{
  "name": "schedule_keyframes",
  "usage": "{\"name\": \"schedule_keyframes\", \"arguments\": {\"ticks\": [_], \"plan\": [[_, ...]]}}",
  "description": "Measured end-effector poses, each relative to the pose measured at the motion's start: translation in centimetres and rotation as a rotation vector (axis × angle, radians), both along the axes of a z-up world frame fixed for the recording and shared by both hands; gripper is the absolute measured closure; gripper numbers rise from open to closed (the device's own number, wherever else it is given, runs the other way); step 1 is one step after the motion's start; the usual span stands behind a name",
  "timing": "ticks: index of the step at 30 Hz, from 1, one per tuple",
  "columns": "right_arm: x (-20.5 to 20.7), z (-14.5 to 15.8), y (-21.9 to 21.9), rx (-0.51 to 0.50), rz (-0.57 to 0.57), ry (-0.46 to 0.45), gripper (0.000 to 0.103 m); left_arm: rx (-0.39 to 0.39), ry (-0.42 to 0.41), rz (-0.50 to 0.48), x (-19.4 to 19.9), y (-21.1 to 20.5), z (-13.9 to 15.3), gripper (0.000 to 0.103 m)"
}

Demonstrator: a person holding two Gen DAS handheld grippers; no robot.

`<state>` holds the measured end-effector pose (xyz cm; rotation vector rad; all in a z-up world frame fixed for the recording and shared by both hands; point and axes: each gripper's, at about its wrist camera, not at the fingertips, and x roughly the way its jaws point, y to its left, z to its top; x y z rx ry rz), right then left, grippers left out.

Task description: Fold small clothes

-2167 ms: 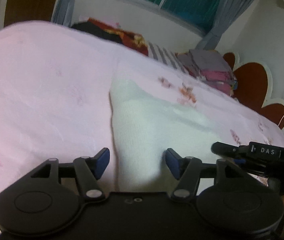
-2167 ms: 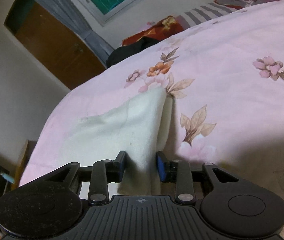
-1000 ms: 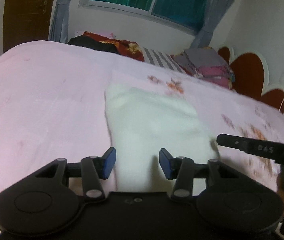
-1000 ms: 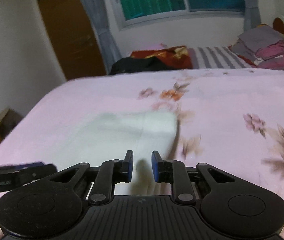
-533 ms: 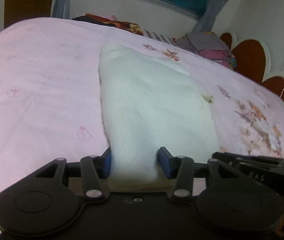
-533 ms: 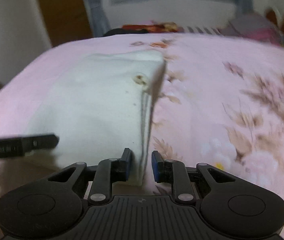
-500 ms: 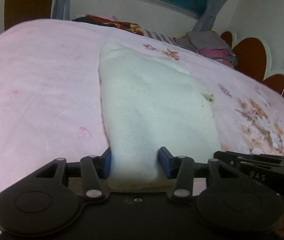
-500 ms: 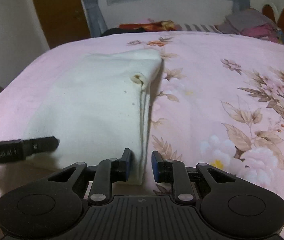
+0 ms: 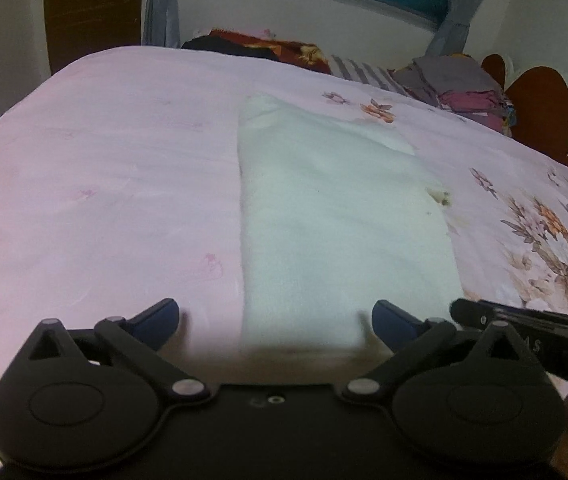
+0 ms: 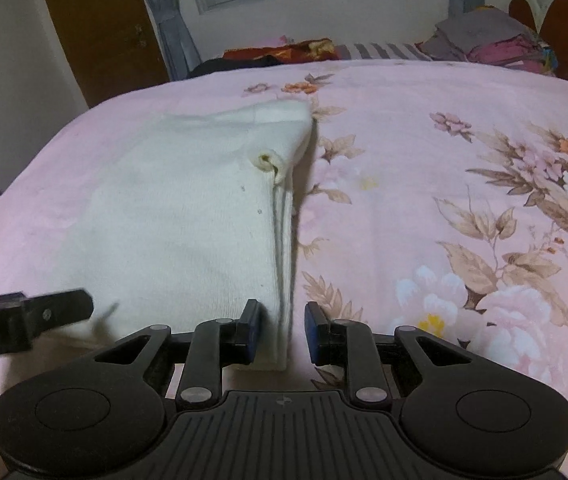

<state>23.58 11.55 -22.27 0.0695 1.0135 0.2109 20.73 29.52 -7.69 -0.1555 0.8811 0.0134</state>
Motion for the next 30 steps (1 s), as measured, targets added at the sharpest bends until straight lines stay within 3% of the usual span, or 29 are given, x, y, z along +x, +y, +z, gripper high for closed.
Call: {"name": "schedule_keyframes", "arguments": {"ticks": [5,9,10,12,20,23,26,30], "plan": [[-2.1,2.5,-0.8,0.042,0.001,-0.046,0.08,0.012,-0.013,0.018,-2.9,-0.8,2.6,0.0],[-5.2,5.1,-2.1,0.077,0.015,-0.068,0.077,0.088,-0.045,0.04,-6.4,-2.5,5.1,0.0],[-6.2,5.8,-2.5,0.084,0.019,-0.073,0.072,0.099,-0.06,0.041,-7.3,-2.8,5.7,0.0],[-8.4,7.3,-3.3,0.098,0.029,-0.091,0.03,0.109,-0.092,0.052,-10.0,-3.5,7.1,0.0],[-17.2,14.6,-5.2,0.071,0.087,-0.172,0.028,0.129,-0.225,0.122,-19.5,-6.1,12.6,0.0],[-20.2,17.9,-5.8,0.05,0.086,-0.227,0.005,0.116,-0.239,0.164,-22.2,-6.4,14.5,0.0],[-23.3,21.1,-6.2,0.041,0.097,-0.318,0.0,0.099,-0.246,0.172,-24.2,-6.5,15.5,0.001],[-26.5,24.2,-5.9,0.029,0.108,-0.396,0.0,0.132,-0.256,0.172,-26.1,-7.1,16.5,0.001]]}}
